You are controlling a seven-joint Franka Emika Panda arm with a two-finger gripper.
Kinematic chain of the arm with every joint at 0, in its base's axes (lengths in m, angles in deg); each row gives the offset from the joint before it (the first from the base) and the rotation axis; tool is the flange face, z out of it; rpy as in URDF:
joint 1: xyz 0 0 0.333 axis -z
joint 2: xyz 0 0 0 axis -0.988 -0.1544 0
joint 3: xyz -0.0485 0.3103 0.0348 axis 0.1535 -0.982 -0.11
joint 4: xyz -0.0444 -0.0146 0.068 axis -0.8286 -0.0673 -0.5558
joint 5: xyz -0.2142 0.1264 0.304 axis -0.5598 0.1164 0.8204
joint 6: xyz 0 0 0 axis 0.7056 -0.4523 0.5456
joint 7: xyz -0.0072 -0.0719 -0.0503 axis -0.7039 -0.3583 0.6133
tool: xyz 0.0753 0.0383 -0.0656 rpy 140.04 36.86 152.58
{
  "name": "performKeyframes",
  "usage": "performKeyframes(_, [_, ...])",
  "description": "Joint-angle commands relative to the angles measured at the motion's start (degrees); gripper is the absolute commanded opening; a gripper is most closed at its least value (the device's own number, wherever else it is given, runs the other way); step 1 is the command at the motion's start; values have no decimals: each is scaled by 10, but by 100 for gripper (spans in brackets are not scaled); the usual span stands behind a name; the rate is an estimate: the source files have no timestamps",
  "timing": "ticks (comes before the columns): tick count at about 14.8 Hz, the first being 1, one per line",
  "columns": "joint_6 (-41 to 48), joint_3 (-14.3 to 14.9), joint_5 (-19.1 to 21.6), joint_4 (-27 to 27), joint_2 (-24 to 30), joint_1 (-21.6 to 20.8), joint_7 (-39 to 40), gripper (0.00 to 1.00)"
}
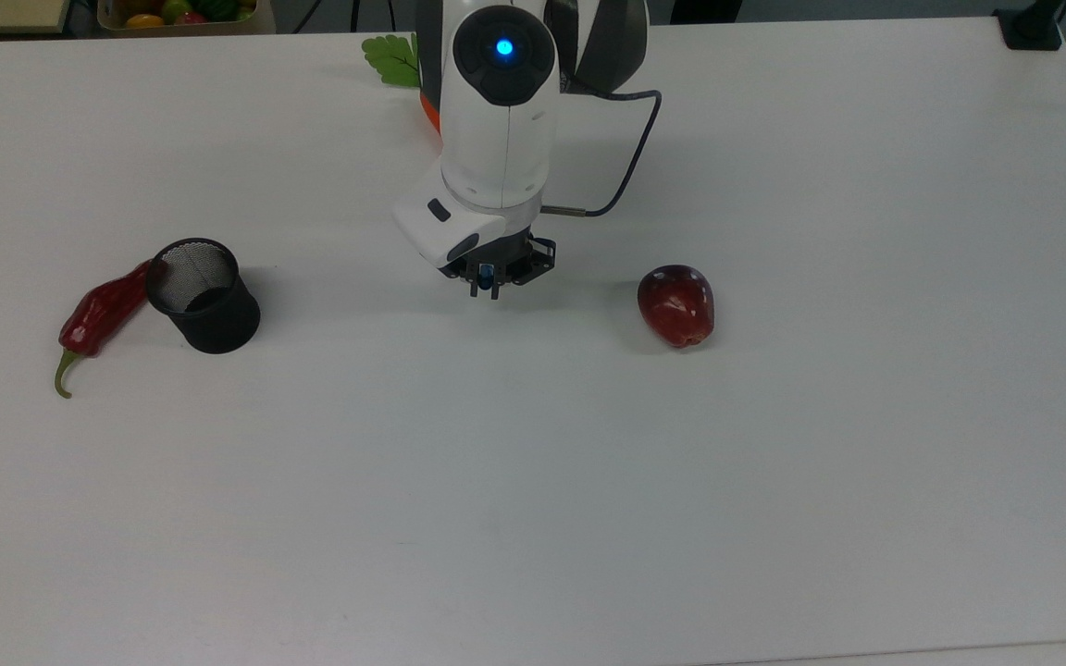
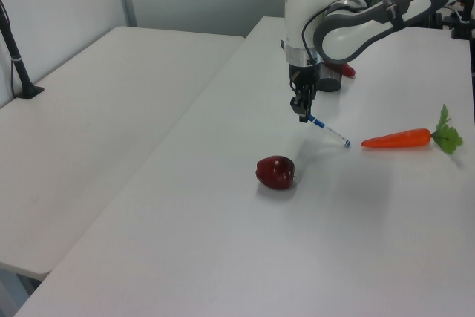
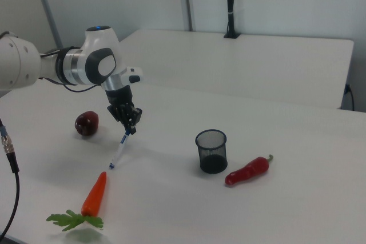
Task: Take marker pen
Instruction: 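Carry the marker toward the space between cup and apple, then lower the marker onto the table and open the gripper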
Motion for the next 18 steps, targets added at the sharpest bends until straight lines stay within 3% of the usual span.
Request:
performKeyframes(1, [3, 3, -3, 0, 3, -4, 11, 30])
performKeyframes(3, [4, 3, -4, 0, 3, -3, 10, 63])
performKeyframes(5, [4, 3, -5, 1, 4, -4, 10, 84])
performKeyframes(8, [10, 3, -12, 2, 11, -5, 10, 100])
performKeyframes(18, [151, 4, -1, 0, 190, 3, 89, 100])
